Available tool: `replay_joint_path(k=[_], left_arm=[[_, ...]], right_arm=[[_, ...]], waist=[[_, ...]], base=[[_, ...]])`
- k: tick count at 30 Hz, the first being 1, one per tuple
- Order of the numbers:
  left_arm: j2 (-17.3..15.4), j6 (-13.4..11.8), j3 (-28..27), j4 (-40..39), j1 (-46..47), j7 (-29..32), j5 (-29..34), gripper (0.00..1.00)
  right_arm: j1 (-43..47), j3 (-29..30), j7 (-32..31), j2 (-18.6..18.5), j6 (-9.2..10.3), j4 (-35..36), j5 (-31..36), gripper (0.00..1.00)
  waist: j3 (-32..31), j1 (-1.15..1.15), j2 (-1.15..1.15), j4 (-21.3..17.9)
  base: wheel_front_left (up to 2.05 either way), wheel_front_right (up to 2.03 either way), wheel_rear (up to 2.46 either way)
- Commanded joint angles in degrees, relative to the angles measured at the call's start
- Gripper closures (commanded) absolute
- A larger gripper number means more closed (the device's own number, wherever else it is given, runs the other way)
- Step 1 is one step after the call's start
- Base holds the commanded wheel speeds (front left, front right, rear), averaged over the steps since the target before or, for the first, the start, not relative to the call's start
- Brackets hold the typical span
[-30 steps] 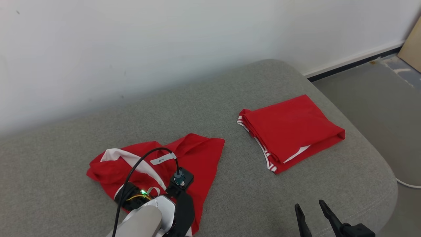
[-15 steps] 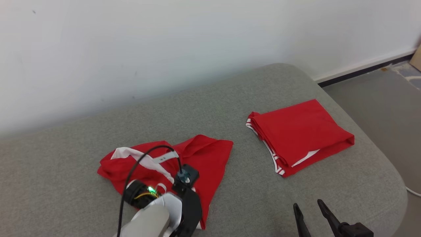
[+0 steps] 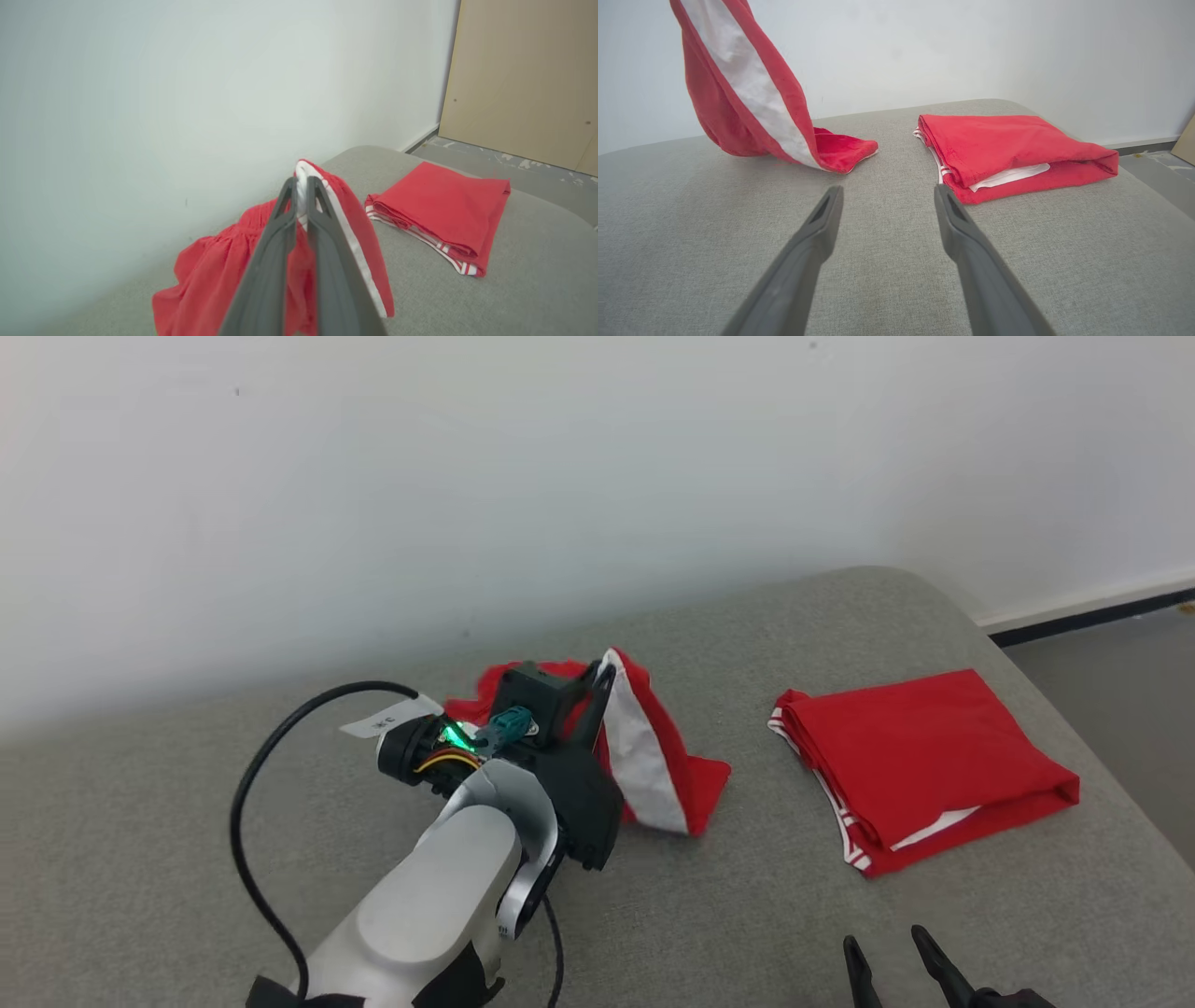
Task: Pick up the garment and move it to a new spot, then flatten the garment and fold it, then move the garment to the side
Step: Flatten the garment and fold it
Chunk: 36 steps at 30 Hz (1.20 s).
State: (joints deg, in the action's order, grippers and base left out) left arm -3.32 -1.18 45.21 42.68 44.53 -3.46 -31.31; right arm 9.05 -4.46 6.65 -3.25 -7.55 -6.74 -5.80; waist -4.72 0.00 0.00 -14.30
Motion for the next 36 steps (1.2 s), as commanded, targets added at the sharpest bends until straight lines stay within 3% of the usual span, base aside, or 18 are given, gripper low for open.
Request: replay_joint_path(k=[1,8,12,15,23,31,32,33,34,36], left_arm=[[0.22,-0.89,-0.67,-1.59,0.6,-1.69,-0.41,1.0],[0.11,-6.05,-6.2,-10.48,-3.45,-5.12,-5.66,1.0],[-1.13,-8.52,-8.19,-17.07,-7.67,-2.38,-8.55,1.0],[-3.87,-10.82,-8.96,-19.66,-11.89,0.63,-9.79,1.0],[-8.73,-15.39,-11.3,-10.92,-21.75,3.67,-13.0,1.0],[-9.69,-14.98,-14.57,-0.66,-24.7,-0.11,-15.37,1.0],[-9.63,-14.49,-14.64,0.13,-24.85,-0.56,-15.54,0.58],[-9.69,-14.03,-14.52,0.76,-24.89,-0.82,-15.57,0.09],[-9.75,-13.67,-14.48,1.32,-24.95,-1.1,-15.65,0.0],[-9.96,-13.14,-14.24,1.76,-25.01,-1.23,-15.53,0.0]], right_arm=[[0.84,0.23,0.39,0.0,0.15,-0.14,0.0,0.0],[1.76,0.43,0.65,0.19,0.15,-0.45,-0.3,0.0],[2.46,0.71,0.86,0.27,0.15,-0.69,-0.53,0.0],[2.57,0.28,0.97,0.31,0.15,-0.95,-0.62,0.0],[1.57,-1.39,1.31,0.35,0.15,-1.63,-1.05,0.0],[0.74,-1.39,0.6,0.36,0.15,-1.56,-0.54,0.0],[0.72,-1.25,0.39,0.36,0.15,-1.47,-0.29,0.0],[0.76,-1.15,-0.15,0.36,0.15,-1.44,-0.09,0.0],[0.78,-1.2,-0.71,0.36,0.15,-1.37,-0.06,0.0],[0.81,-1.21,-1.55,0.36,0.15,-1.31,-0.17,0.0]], waist=[[-2.04,0.0,0.0,3.09],[-3.98,0.0,0.0,7.42],[-4.97,0.0,0.0,9.72],[-5.4,0.0,0.0,10.77],[-4.81,0.0,0.0,10.91],[-3.73,0.0,0.0,9.5],[-3.66,0.0,0.0,9.43],[-3.61,0.0,0.0,9.4],[-3.55,0.0,0.0,9.4],[-3.48,0.0,0.0,9.43]], base=[[0.0,0.0,0.0],[0.0,0.0,0.0],[0.0,0.0,0.0],[0.0,0.0,0.0],[0.0,0.0,0.0],[0.0,0.0,0.0],[0.0,0.0,0.0],[0.0,0.0,0.0],[0.0,0.0,0.0],[0.0,0.0,0.0]])
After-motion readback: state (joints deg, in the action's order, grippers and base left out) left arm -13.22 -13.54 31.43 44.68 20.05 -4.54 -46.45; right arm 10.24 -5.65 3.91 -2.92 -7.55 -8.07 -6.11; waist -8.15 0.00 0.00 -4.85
